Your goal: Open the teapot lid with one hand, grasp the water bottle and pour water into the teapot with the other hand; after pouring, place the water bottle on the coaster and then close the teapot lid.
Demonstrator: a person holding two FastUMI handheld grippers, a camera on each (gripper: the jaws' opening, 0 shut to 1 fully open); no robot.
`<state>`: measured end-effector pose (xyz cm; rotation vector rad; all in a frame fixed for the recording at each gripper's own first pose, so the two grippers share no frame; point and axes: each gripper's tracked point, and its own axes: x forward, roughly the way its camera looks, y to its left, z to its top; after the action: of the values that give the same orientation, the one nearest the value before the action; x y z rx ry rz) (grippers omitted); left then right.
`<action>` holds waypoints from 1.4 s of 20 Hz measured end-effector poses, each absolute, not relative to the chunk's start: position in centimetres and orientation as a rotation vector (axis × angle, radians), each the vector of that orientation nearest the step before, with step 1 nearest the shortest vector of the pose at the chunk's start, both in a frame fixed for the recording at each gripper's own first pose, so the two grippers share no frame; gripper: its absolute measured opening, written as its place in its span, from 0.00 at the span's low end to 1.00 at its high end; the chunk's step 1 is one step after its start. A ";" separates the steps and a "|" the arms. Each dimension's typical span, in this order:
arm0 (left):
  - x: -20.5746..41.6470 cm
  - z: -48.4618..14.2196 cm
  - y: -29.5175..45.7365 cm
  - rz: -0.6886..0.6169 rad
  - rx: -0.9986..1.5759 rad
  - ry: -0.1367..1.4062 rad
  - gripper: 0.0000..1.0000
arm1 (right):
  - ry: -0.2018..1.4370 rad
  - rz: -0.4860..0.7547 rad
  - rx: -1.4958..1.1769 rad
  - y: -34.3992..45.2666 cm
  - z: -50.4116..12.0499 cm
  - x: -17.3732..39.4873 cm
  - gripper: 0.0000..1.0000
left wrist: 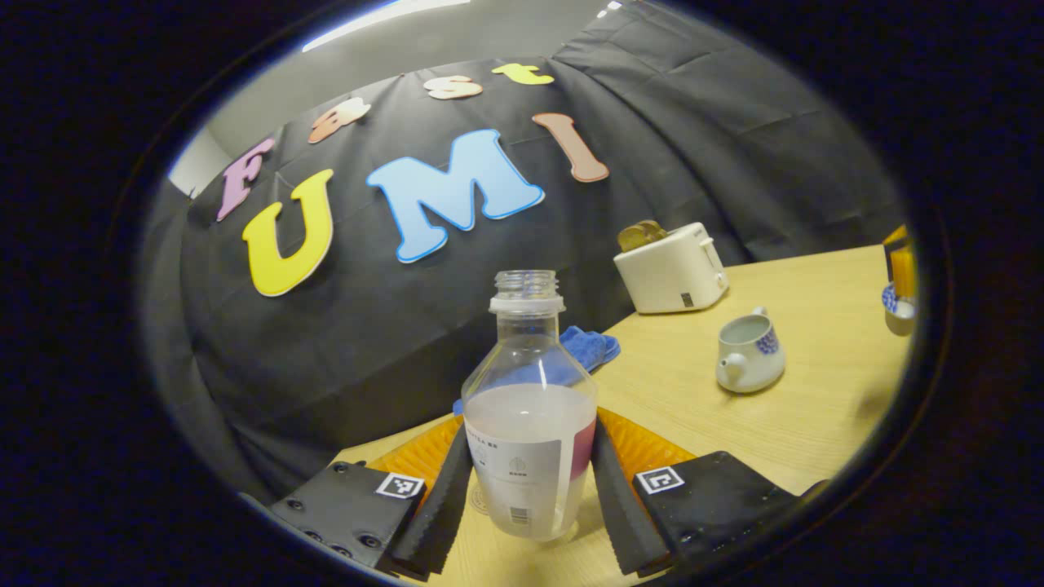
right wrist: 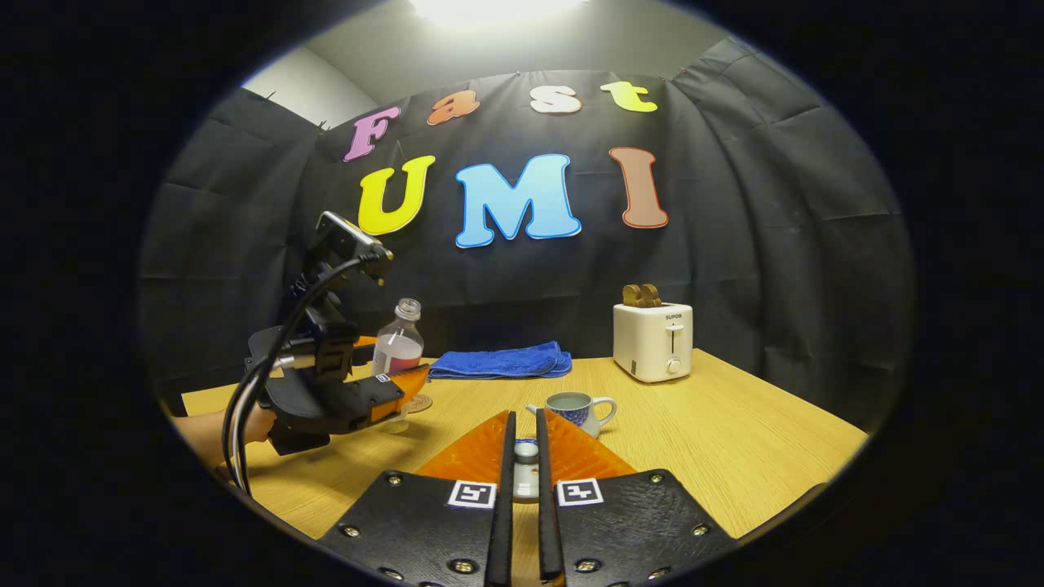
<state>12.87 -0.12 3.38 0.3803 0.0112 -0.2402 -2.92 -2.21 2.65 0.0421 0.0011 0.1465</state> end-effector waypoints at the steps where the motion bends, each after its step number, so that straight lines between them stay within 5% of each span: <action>1: 13.3 3.9 0.8 -0.221 0.330 0.004 0.87 | 0.007 0.147 0.045 -2.2 2.5 -2.7 0.13; 10: 18.6 4.4 9.0 -0.119 -0.039 0.028 0.86 | 0.041 0.153 0.065 -2.3 1.4 -1.5 0.13; 28: 23.8 -0.1 7.5 -0.102 -0.031 0.075 0.87 | 0.072 0.115 0.090 -3.6 0.7 -0.9 0.13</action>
<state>23.75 7.53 -0.15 -0.0311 0.0748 -0.1021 -0.91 -3.61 0.70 0.0903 0.0716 0.1153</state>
